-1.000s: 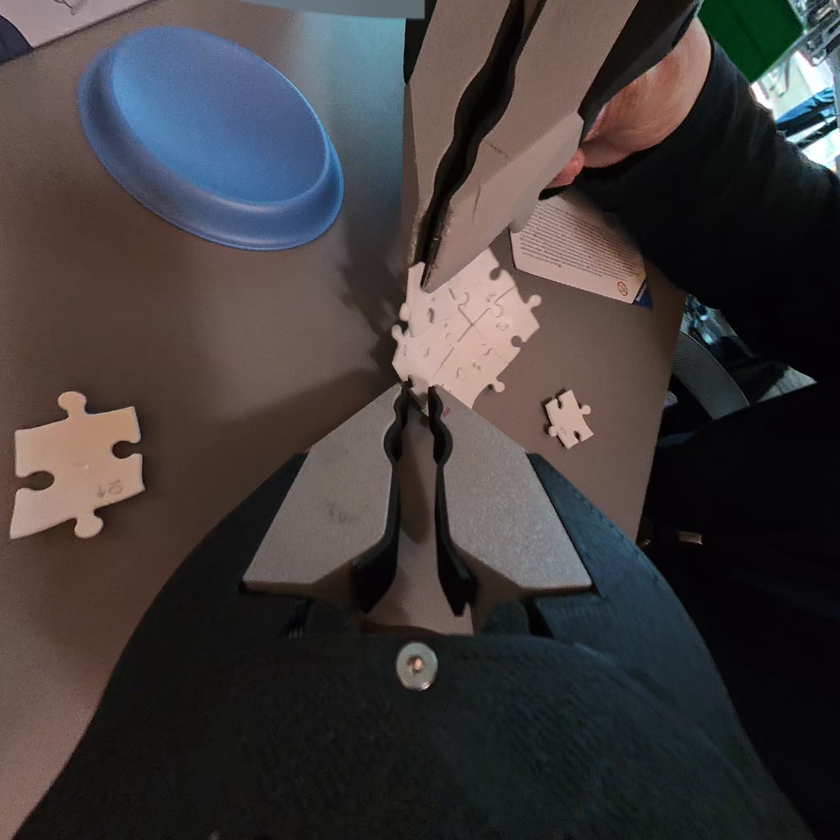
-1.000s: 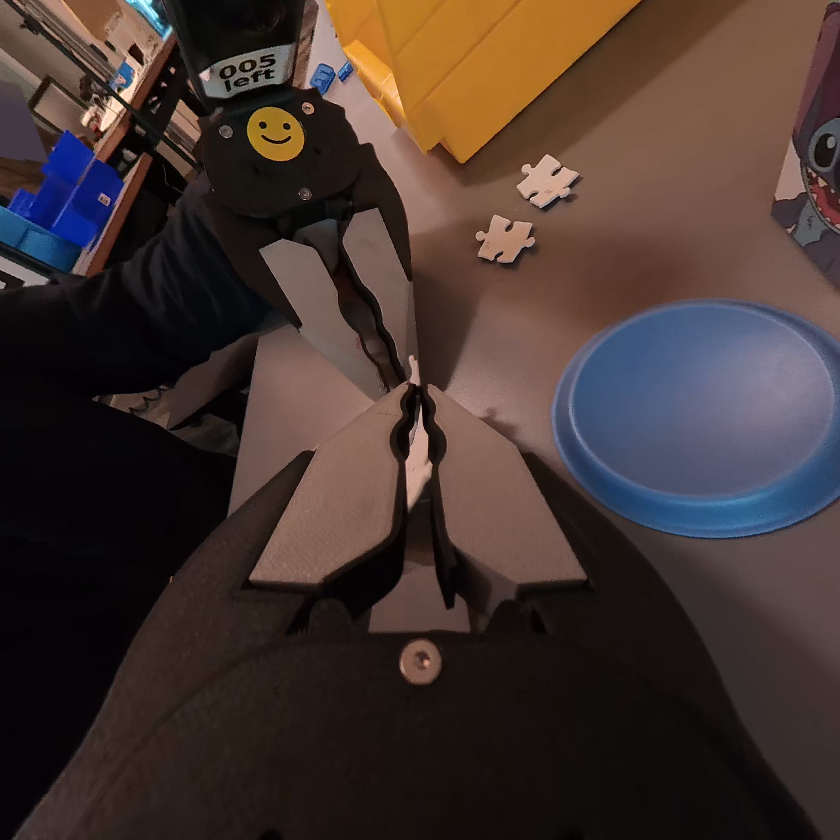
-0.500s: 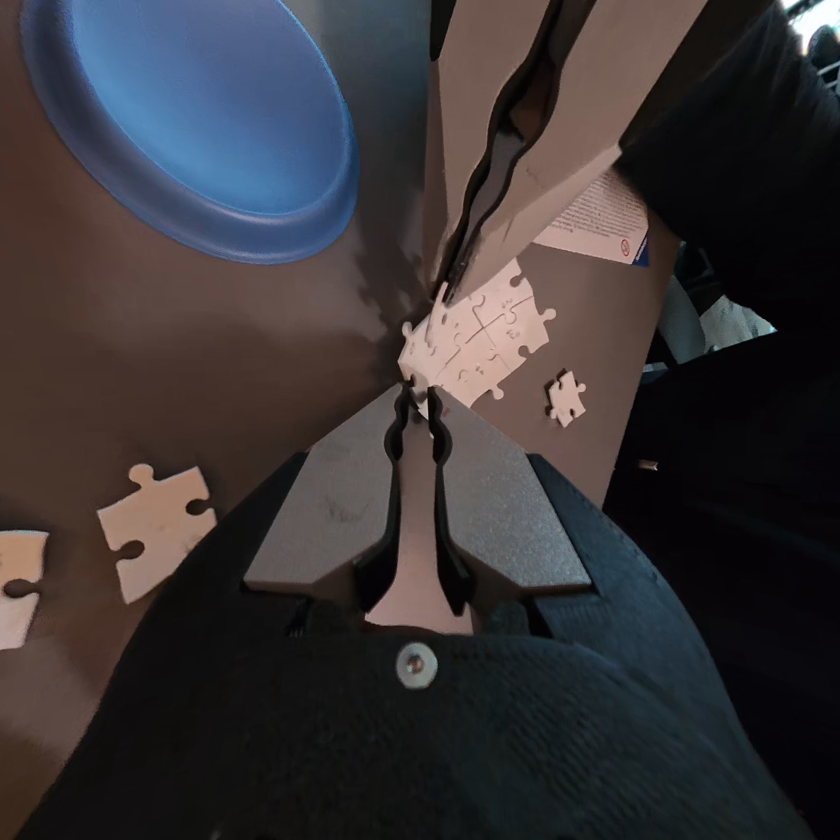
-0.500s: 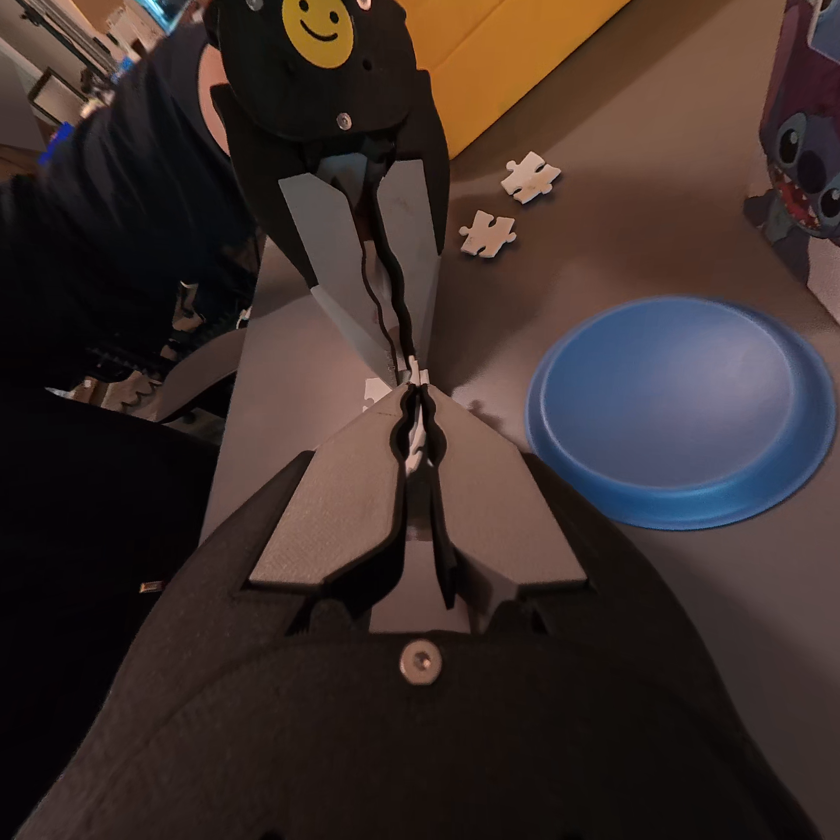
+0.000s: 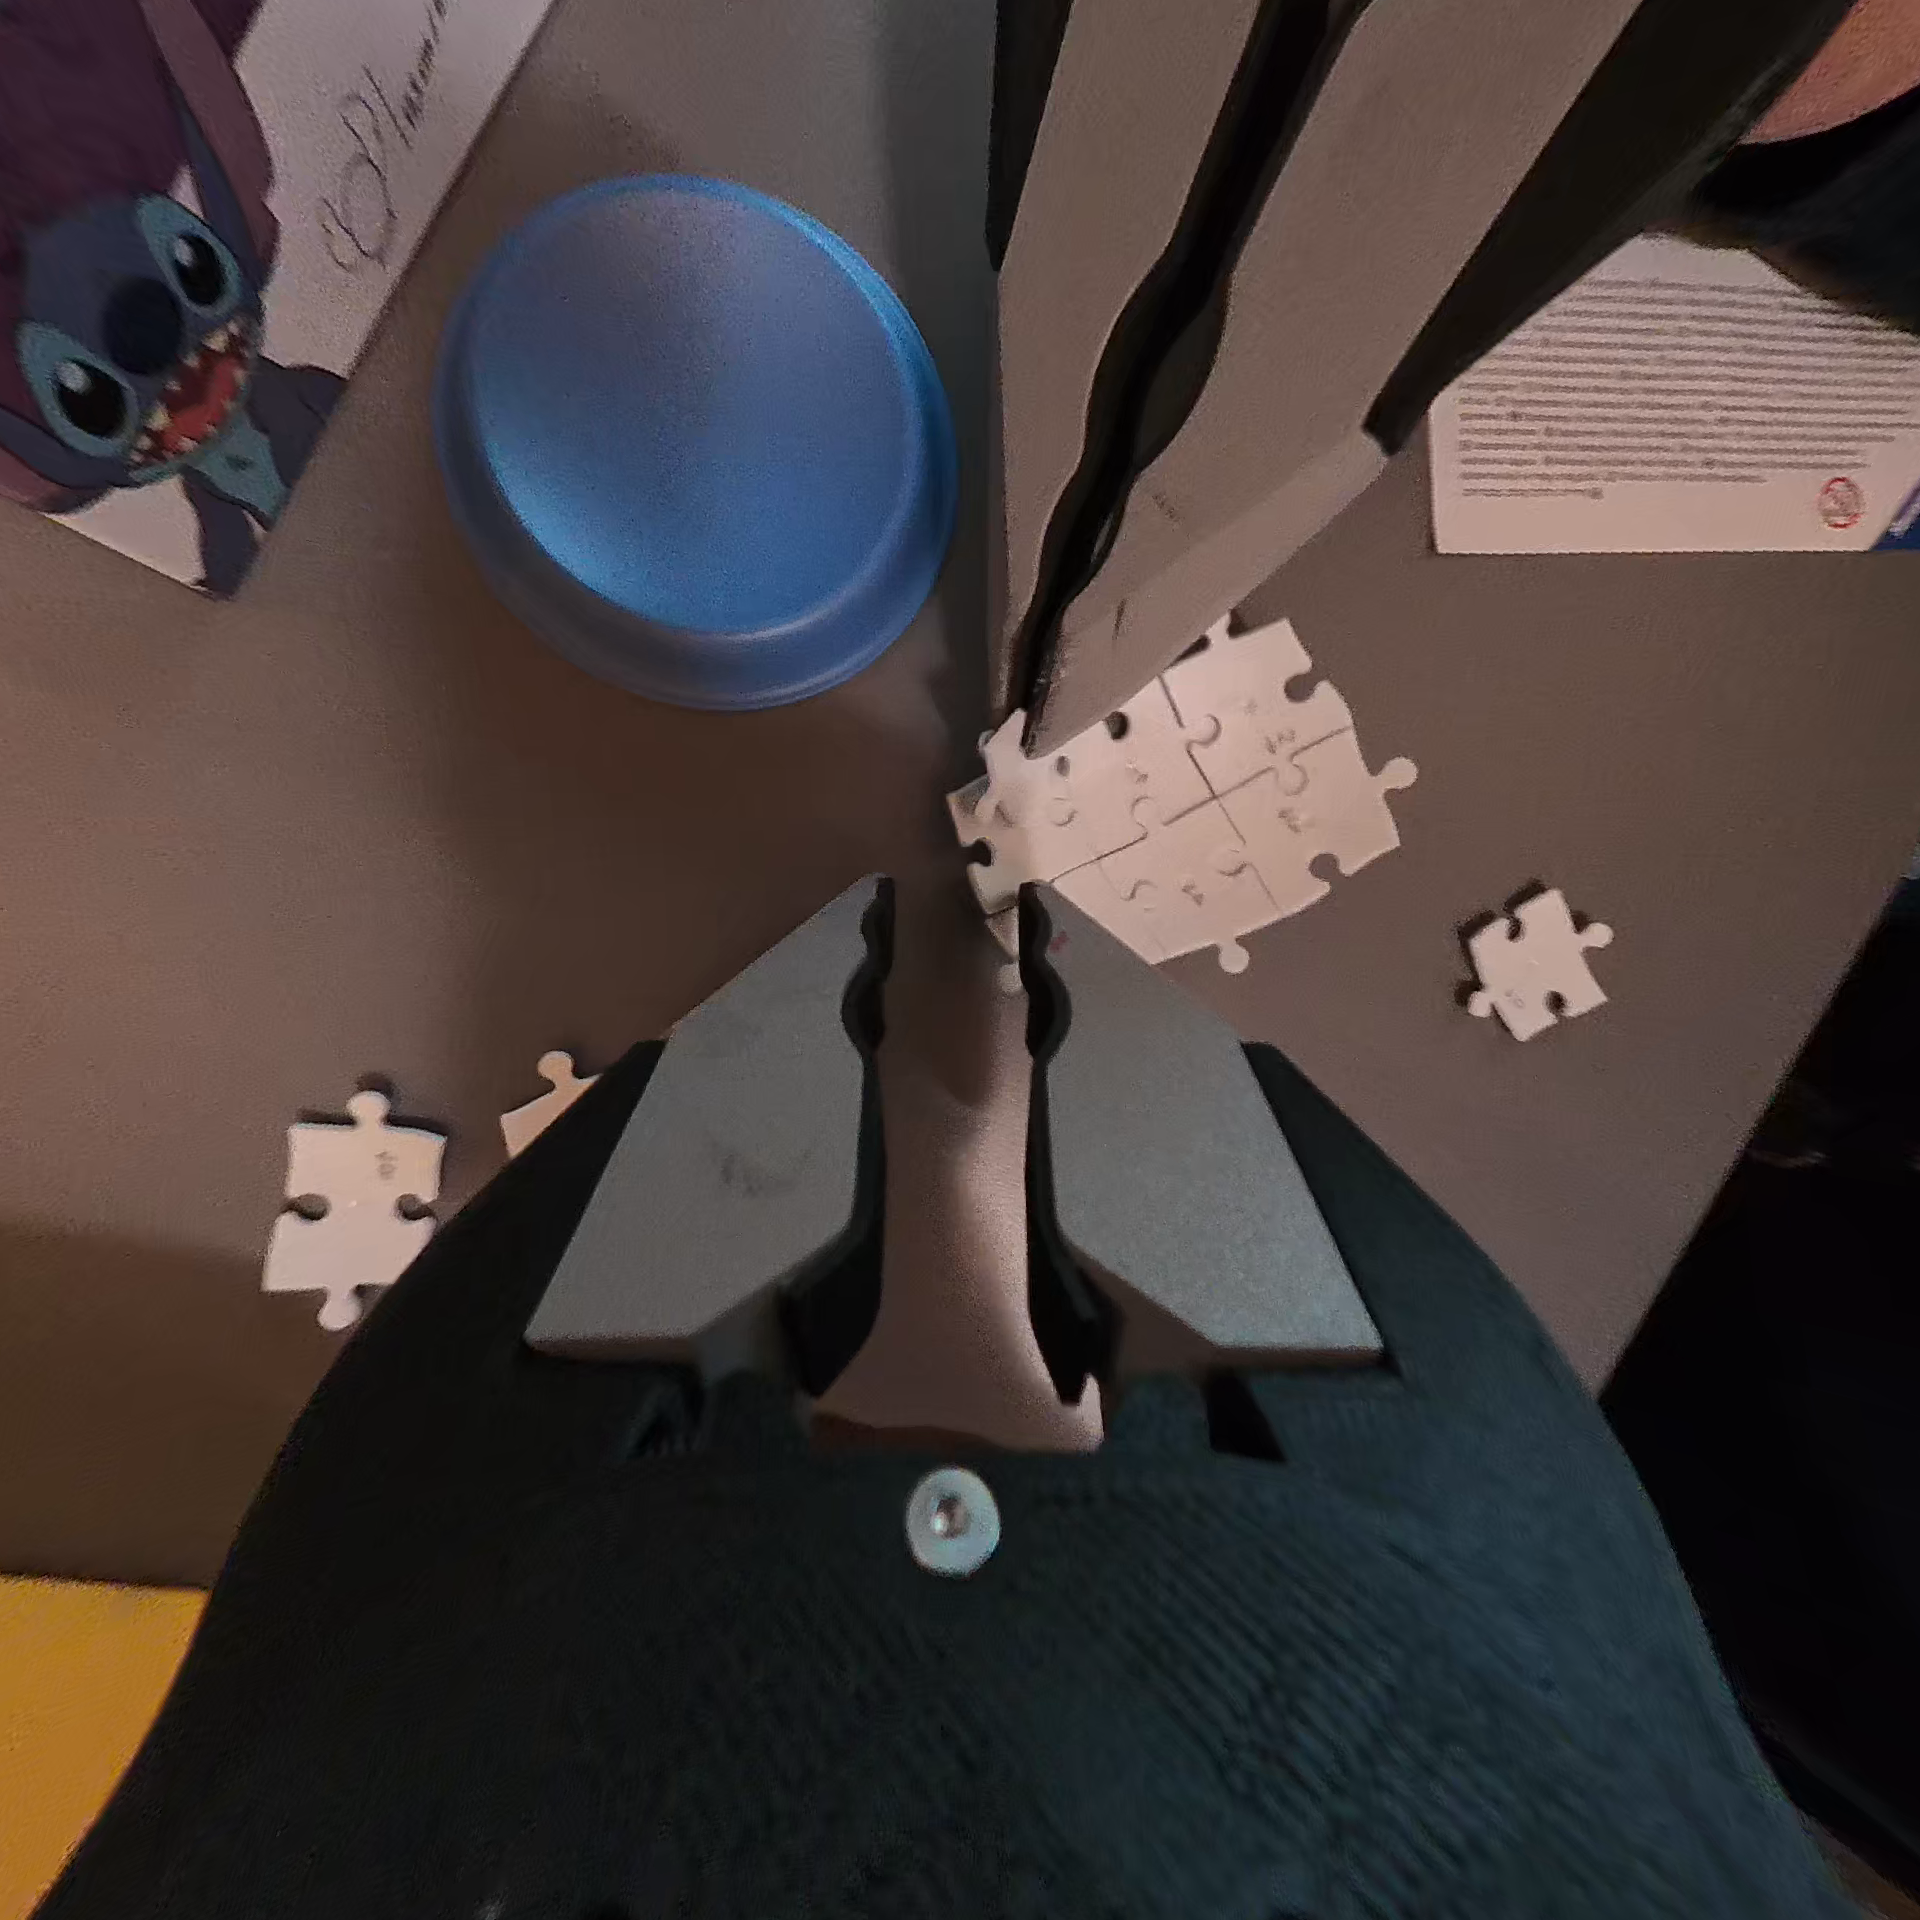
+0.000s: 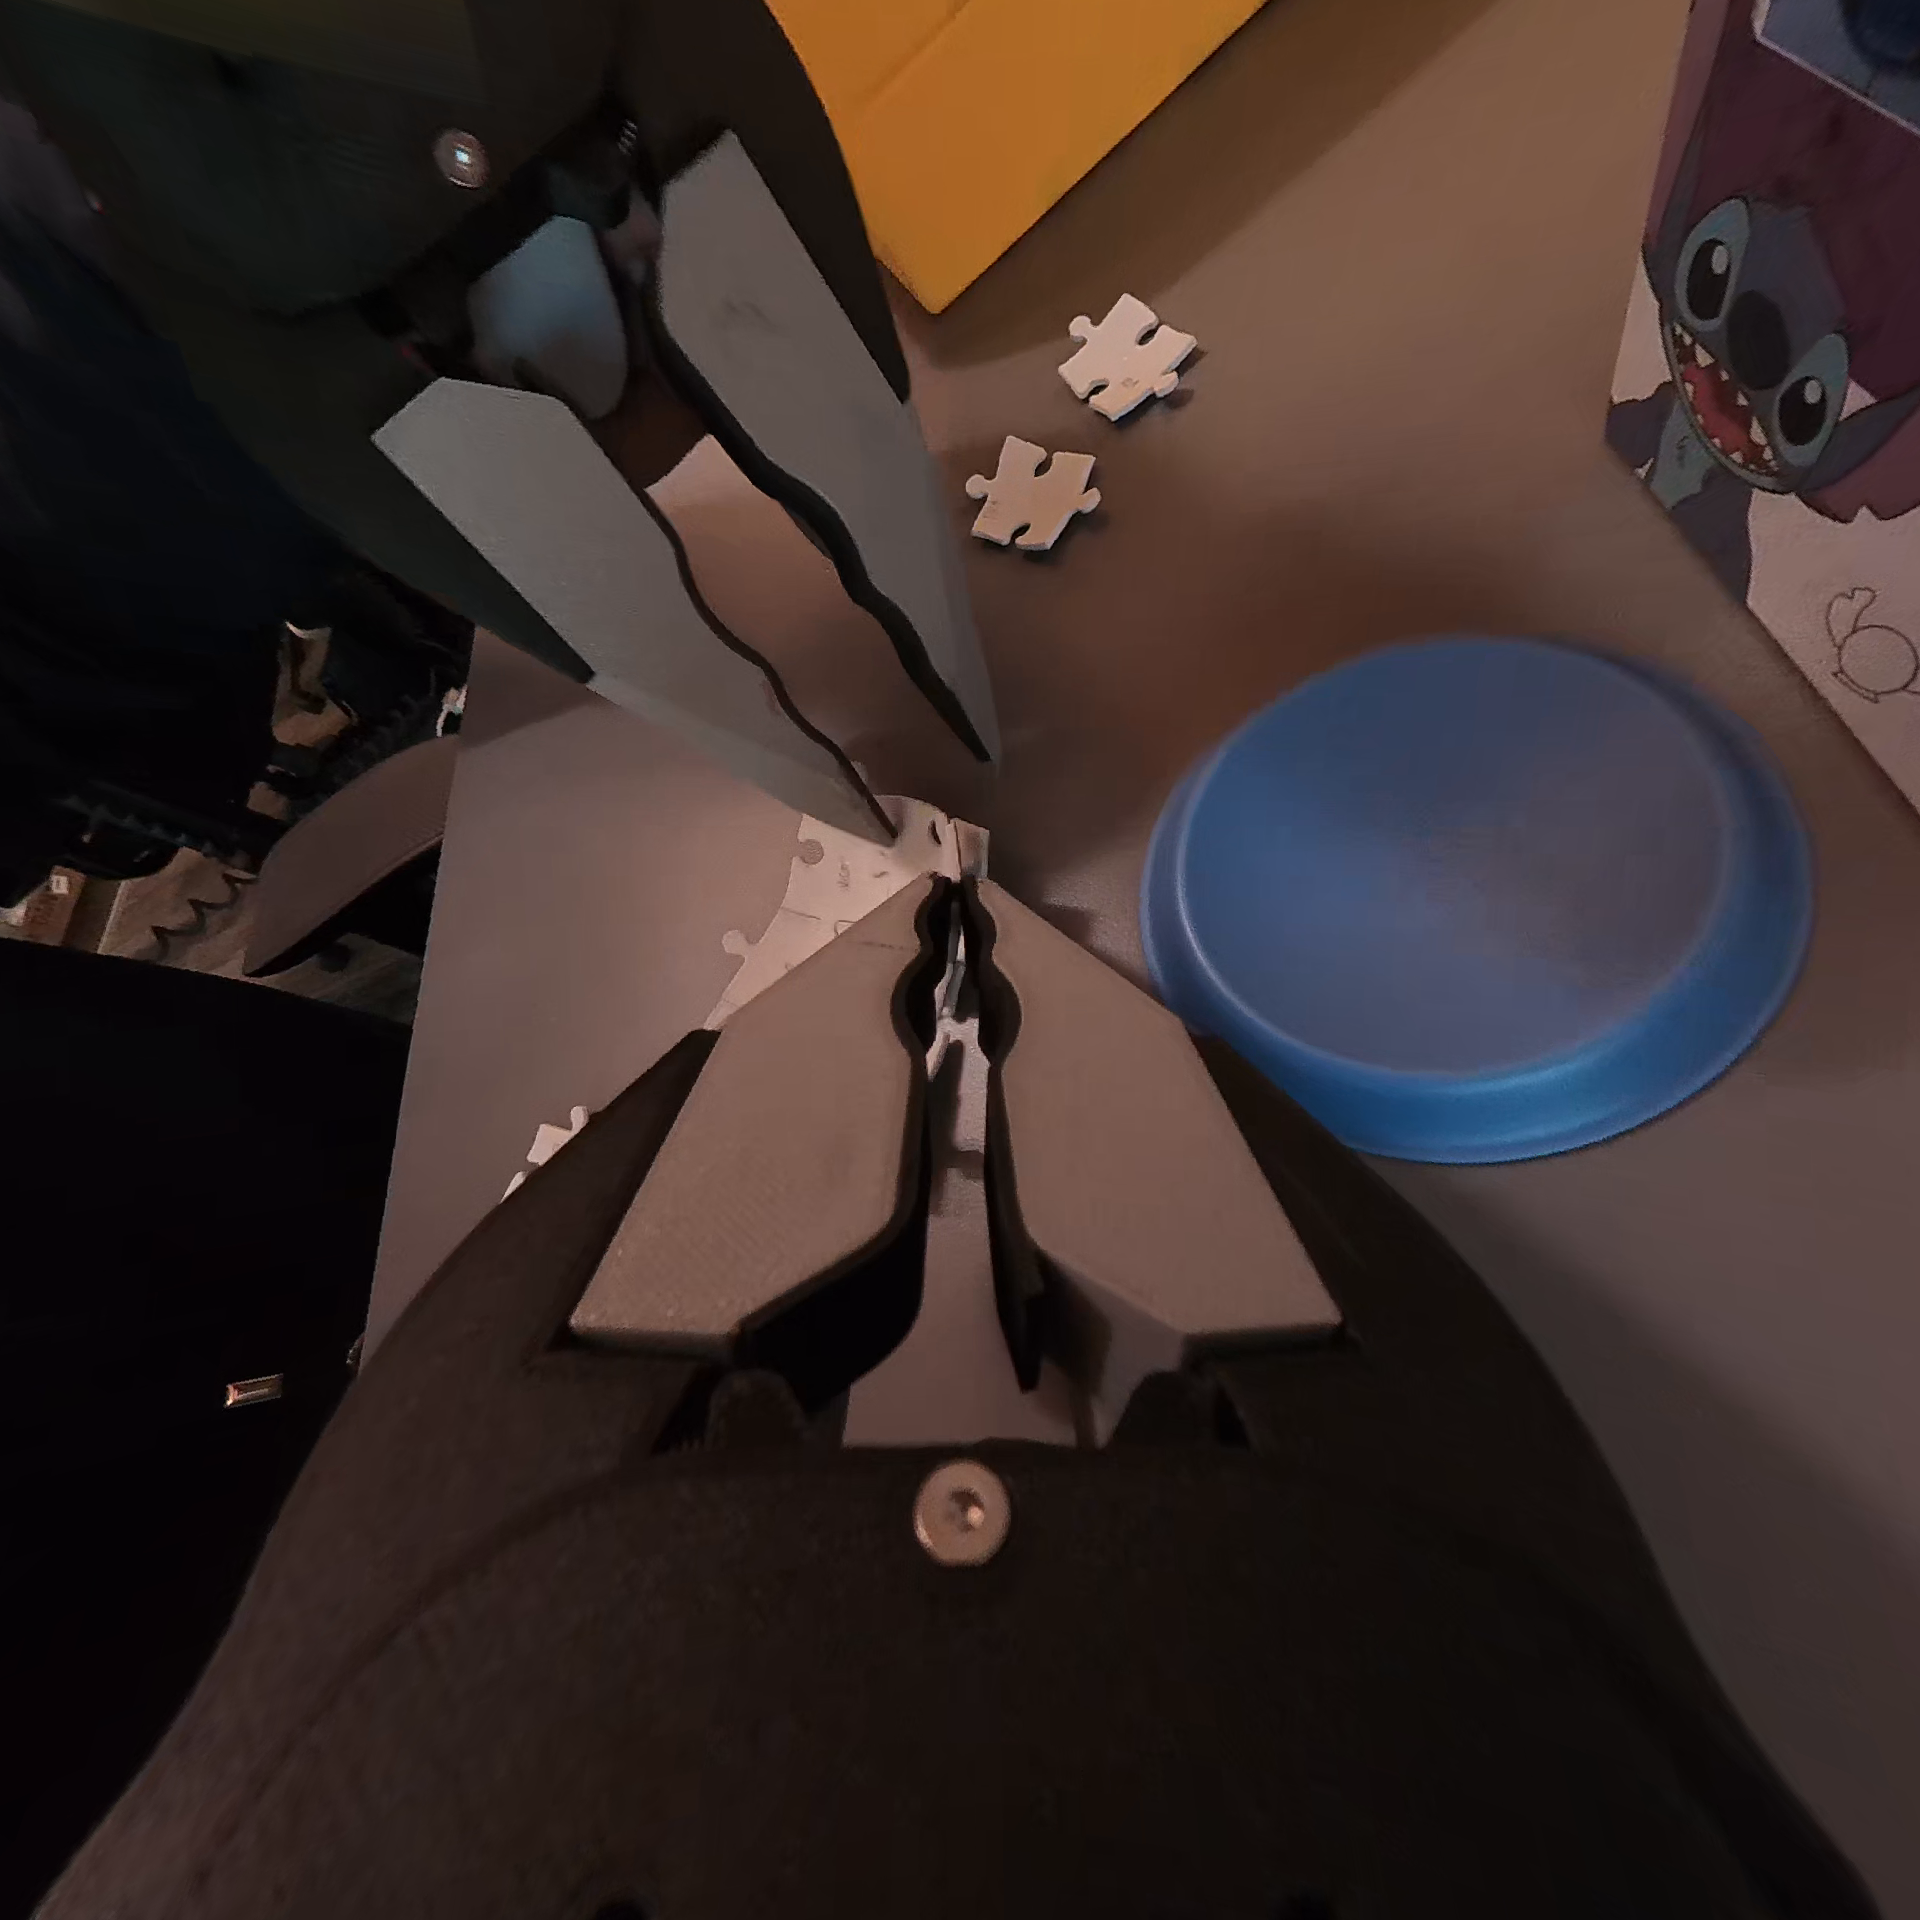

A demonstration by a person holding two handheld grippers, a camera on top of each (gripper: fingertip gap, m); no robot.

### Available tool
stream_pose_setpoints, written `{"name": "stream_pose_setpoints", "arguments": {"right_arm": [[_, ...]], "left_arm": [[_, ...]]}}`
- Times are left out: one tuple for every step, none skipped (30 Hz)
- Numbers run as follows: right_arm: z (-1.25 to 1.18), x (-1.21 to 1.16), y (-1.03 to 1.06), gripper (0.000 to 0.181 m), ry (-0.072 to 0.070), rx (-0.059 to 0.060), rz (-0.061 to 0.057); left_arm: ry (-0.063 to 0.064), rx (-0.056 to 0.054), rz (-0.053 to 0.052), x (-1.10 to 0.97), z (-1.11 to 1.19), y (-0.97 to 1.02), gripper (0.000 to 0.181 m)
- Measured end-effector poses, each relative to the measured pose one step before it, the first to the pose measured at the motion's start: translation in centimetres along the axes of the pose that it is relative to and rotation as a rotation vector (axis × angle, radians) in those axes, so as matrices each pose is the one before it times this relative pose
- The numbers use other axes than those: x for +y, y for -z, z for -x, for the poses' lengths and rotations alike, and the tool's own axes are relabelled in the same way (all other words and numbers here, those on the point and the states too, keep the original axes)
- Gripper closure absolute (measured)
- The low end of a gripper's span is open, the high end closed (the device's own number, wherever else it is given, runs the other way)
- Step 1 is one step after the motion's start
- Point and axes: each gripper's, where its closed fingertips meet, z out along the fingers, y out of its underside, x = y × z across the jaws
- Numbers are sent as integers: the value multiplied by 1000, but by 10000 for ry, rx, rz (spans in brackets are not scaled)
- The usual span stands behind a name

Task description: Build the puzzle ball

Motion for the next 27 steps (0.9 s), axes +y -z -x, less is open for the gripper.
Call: {"name": "stream_pose_setpoints", "arguments": {"right_arm": [[-51, 18, -11, 181, -39, 15, 10], [-23, -2, 1, 181, -43, -3, -8], [-3, -35, 15, 181, -31, -12, -21], [-7, -19, 9, 181, -24, -10, -16], [-8, -3, 10, 181, -31, -16, -3], [-17, -5, -5, 181, -53, -20, 0], [-9, -8, 8, 181, -62, -26, -11], [1, -12, 6, 181, -57, -35, -13], [15, -8, 10, 181, -49, -33, -13], [15, -25, 12, 181, -40, -23, -18], [28, -31, 21, 181, -30, -26, -28], [70, -67, 31, 181, -17, -41, -36], [74, -60, 30, 181, -14, -48, -41], [55, -67, 41, 181, -19, -34, -38], [23, -34, 28, 181, -19, -23, -25], [-1, -5, 7, 181, -17, -12, -2], [-24, 12, -11, 181, -14, 0, 3], [-23, 26, -12, 181, -16, -4, 8], [-13, 43, -20, 181, -12, -2, 21], [-18, 28, -7, 181, -8, 8, 15], [-9, -4, 8, 181, -7, 5, -5], [-13, -49, 23, 181, -10, 9, -19], [-38, -82, 48, 181, -10, 26, -42], [-56, -122, 72, 181, -12, 32, -63], [-24, -163, 85, 181, -17, 9, -82], [-11, -178, 75, 181, -19, -8, -81], [-31, -137, 43, 181, -3, 4, -49]], "left_arm": [[-175, -363, -133, -210, 186, 214, 160], [-246, -402, -198, -323, 172, 304, 160], [-298, -350, -252, -369, 38, 376, 161], [-319, -230, -247, -381, -144, 401, 164], [-358, -130, -264, -408, -293, 374, 168], [-328, -113, -241, -366, -274, 319, 174], [-298, -54, -159, -239, -305, 183, 181], [-282, 39, -42, -92, -370, 33, 181], [-226, -26, 63, 82, -199, -103, 181], [-199, -180, 160, 234, 102, -197, 181], [-224, -285, 182, 284, 294, -241, 181], [-230, -223, 144, 248, 200, -232, 181], [-172, -37, 104, 192, -69, -229, 181], [-92, 106, 77, 147, -263, -216, 181], [-37, 143, 59, 119, -304, -205, 181], [-35, 104, 49, 102, -223, -196, 181], [-31, 6, 40, 100, -50, -182, 181], [-10, -25, 38, 105, 18, -151, 181], [-1, 12, 22, 64, -20, -131, 181], [10, 34, 20, 75, -50, -113, 181], [11, 5, 31, 80, 6, -115, 181], [-23, -23, 31, 73, 26, -110, 181], [-56, -35, 33, 75, 31, -100, 181], [-85, -21, 28, 73, -12, -90, 181], [-84, -29, 25, 65, -15, -91, 181], [-54, -46, 4, 25, 11, -57, 181], [-45, -30, -4, 11, -4, -56, 181]]}}
